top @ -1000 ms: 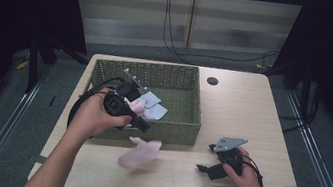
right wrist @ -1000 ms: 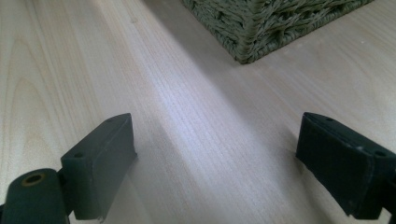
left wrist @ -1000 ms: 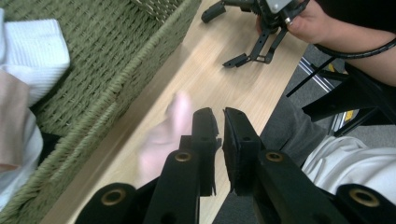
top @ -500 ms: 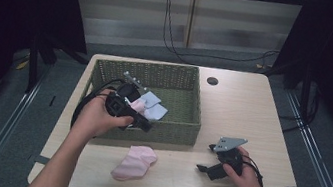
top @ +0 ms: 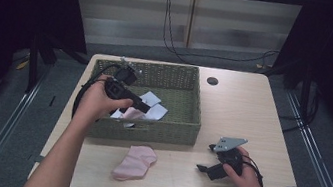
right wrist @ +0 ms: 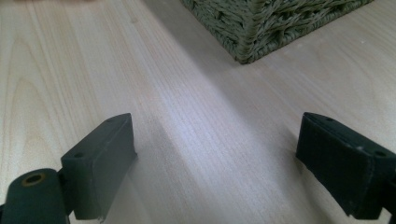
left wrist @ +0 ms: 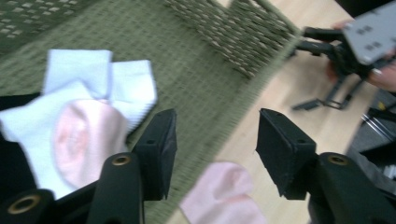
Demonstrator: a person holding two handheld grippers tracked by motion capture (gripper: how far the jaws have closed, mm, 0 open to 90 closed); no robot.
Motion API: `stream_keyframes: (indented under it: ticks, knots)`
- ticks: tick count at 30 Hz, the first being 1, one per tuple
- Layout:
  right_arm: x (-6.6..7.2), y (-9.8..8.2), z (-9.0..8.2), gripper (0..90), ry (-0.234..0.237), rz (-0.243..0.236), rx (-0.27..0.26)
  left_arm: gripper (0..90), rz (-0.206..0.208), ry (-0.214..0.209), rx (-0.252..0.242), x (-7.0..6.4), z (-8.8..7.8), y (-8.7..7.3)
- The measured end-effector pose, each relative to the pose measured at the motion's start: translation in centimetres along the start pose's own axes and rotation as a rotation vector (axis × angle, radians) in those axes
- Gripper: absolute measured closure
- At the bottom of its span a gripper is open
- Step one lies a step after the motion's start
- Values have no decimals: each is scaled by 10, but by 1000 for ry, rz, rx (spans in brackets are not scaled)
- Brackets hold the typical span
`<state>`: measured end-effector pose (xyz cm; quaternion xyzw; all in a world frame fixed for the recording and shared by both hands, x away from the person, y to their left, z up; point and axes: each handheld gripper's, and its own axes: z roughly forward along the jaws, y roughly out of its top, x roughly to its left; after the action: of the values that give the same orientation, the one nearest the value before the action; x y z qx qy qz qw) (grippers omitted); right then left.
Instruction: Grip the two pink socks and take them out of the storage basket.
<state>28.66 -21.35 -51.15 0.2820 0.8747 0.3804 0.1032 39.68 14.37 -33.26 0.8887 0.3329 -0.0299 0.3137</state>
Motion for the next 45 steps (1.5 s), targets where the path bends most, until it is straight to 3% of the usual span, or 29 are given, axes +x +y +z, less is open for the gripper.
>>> stream_keyframes:
  ticks: [4,8,13,22,30,33,38,40,45]
  knots:
    - [0,0,0,107,0,0,0,423,-18,37,-1,13,3,3]
    - [0,0,0,107,0,0,0,415,-7,79,9,24,7,6]
    - [0,0,0,107,0,0,0,402,-6,98,36,37,17,8]
    - [0,0,0,107,1,0,0,394,-21,121,91,58,40,5]
    - [0,0,0,107,1,0,0,383,-72,114,101,76,58,-8]
    - [0,0,0,107,1,0,0,382,-59,115,137,80,61,-8]
    - [0,0,0,107,1,0,0,376,-72,104,151,83,71,-11]
    - [0,0,0,107,1,0,0,401,-87,94,154,83,74,-11]
    - [0,0,0,107,1,3,2,584,-107,90,196,85,79,-11]
